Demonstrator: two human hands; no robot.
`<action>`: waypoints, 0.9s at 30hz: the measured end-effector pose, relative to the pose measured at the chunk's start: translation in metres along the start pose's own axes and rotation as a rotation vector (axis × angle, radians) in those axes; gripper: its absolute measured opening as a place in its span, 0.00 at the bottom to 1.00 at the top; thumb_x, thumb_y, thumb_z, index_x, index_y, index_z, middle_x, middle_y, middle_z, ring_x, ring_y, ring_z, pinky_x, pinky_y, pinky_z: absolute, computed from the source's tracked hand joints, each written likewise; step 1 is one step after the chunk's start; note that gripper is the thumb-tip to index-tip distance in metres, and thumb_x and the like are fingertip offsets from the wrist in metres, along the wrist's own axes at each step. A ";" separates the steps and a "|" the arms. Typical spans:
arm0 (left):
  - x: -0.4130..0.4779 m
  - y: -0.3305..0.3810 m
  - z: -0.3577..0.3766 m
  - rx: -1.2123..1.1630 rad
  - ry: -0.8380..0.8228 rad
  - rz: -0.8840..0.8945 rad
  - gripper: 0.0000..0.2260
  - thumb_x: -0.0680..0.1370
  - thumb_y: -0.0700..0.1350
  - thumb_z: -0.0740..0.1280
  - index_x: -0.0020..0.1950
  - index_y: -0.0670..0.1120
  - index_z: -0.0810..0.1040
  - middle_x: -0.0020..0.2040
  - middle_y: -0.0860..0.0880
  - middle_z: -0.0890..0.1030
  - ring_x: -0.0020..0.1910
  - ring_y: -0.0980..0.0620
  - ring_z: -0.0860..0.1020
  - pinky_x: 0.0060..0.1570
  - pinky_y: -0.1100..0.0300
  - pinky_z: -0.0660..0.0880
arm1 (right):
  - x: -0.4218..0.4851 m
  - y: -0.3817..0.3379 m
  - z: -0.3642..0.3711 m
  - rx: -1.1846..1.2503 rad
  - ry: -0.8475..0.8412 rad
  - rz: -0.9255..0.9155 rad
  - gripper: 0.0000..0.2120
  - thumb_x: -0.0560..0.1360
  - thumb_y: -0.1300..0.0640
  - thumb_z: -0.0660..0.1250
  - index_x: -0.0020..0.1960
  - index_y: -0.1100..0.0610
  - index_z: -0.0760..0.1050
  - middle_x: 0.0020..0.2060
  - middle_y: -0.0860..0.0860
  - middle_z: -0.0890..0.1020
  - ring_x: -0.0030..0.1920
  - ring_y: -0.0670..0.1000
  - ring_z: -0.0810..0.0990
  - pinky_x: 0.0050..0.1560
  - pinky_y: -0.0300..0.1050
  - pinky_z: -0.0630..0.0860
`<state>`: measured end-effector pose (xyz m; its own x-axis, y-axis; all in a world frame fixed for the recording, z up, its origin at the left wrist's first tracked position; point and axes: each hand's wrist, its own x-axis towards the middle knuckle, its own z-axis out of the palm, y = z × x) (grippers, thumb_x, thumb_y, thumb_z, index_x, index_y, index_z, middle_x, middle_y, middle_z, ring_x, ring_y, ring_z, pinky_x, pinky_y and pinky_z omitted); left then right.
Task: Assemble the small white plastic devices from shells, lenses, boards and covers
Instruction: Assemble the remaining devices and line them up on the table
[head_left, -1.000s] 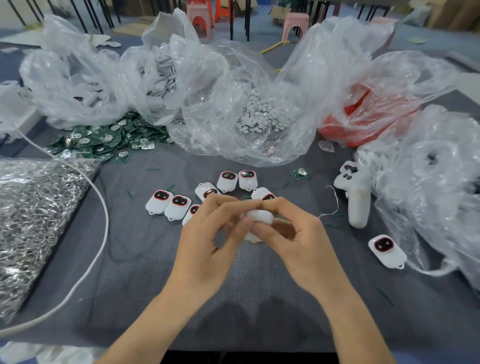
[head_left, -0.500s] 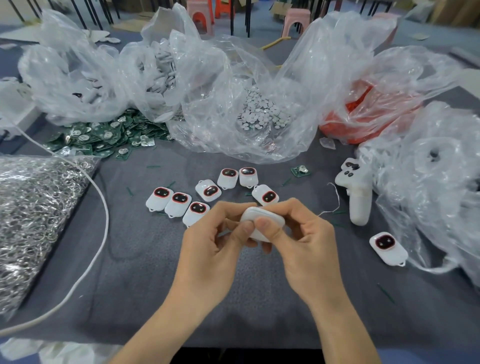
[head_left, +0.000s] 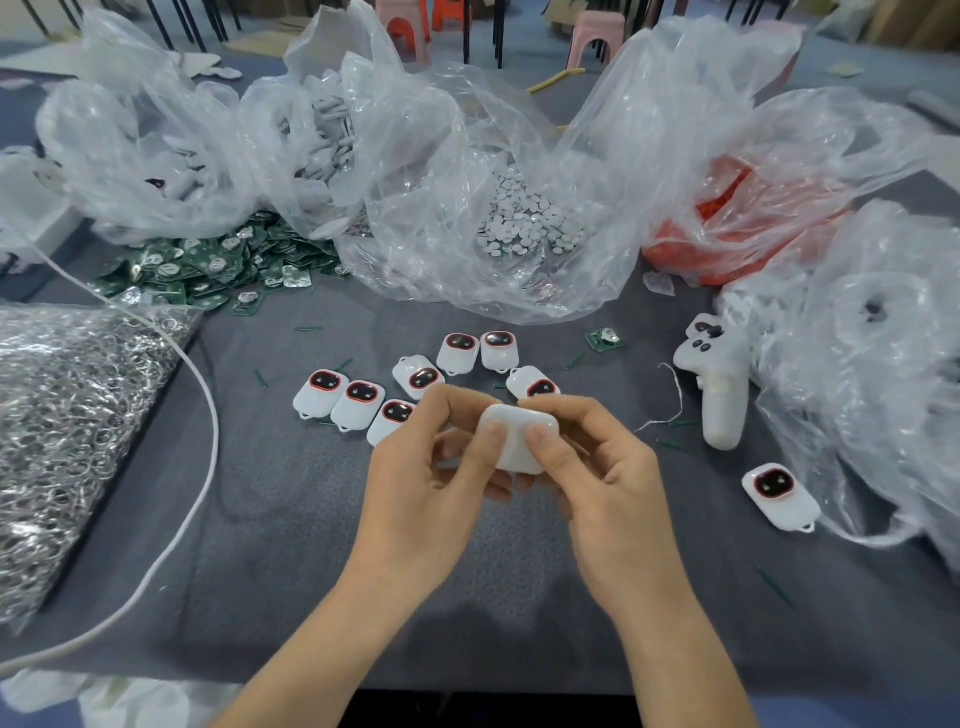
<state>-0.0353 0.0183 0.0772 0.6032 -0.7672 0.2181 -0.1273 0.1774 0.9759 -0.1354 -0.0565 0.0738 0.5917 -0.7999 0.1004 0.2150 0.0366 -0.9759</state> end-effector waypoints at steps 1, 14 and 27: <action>0.001 -0.001 -0.001 0.030 -0.010 0.001 0.03 0.75 0.44 0.65 0.46 0.50 0.78 0.36 0.52 0.82 0.30 0.51 0.81 0.29 0.62 0.76 | 0.000 0.001 0.000 0.005 0.006 0.005 0.04 0.72 0.57 0.68 0.44 0.55 0.81 0.36 0.51 0.83 0.36 0.47 0.78 0.38 0.40 0.75; 0.008 -0.004 0.003 -0.300 -0.090 -0.139 0.16 0.73 0.45 0.65 0.60 0.47 0.75 0.46 0.53 0.85 0.45 0.58 0.83 0.43 0.68 0.77 | -0.001 0.007 0.005 -0.477 0.230 -0.480 0.06 0.70 0.62 0.73 0.46 0.56 0.82 0.43 0.51 0.80 0.45 0.46 0.80 0.47 0.38 0.75; 0.010 -0.017 0.000 -0.254 -0.095 -0.180 0.15 0.76 0.32 0.62 0.58 0.46 0.78 0.51 0.51 0.85 0.51 0.57 0.81 0.48 0.67 0.76 | -0.007 0.021 0.000 0.177 0.120 0.173 0.04 0.72 0.64 0.67 0.45 0.64 0.79 0.36 0.57 0.81 0.32 0.49 0.76 0.29 0.39 0.74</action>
<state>-0.0272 0.0072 0.0632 0.5203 -0.8523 0.0543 0.1821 0.1728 0.9680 -0.1349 -0.0506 0.0530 0.5371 -0.8377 -0.0986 0.2573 0.2741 -0.9266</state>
